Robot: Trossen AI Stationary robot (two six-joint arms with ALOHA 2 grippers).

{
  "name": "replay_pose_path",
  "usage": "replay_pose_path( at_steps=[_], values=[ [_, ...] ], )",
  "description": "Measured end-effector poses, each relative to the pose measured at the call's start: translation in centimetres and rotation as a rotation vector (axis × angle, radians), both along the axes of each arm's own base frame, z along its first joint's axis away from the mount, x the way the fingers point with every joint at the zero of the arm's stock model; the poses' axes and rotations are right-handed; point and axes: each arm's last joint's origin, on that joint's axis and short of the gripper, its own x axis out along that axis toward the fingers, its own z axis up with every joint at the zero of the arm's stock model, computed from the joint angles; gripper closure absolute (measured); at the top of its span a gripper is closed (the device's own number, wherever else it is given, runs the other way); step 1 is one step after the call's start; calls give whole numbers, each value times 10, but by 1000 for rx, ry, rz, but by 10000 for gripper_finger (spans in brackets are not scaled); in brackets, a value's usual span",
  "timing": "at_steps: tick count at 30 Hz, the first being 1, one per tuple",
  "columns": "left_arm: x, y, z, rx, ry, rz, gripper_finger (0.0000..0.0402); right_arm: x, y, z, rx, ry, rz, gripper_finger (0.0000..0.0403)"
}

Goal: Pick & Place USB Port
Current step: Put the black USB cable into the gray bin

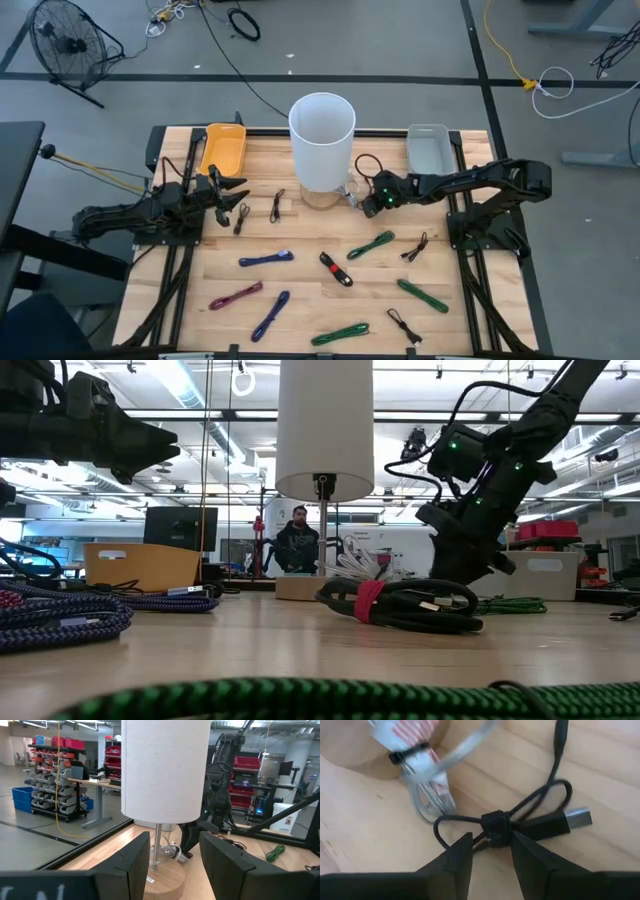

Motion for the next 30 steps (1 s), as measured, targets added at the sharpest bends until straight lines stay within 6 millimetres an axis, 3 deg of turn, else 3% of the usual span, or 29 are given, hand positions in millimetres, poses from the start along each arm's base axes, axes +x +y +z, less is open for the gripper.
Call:
replay_pose_path(
  at_steps=[2, 6, 11, 19, 23, 30],
  values=[
    [0, 0, 0, 0, 0, 0, 225, -5, 1, -3, 5, 47, -5, 298],
    [0, 0, 0, 0, 0, -1, 225, -6, 1, -4, -12, 71, 5, 387],
    [0, 0, 0, 0, 0, 0, 225, -4, 0, -3, -29, 53, 4, 399],
    [0, 0, 0, -1, -1, 0, 225, -4, -1, 7, -20, -27, 25, 392],
    [0, 0, 0, -1, -1, 0, 225, -3, -3, 18, 18, -114, 51, 358],
    [0, 0, 0, -1, -1, 0, 225, -3, -6, 18, 44, -124, 32, 277]
  ],
)
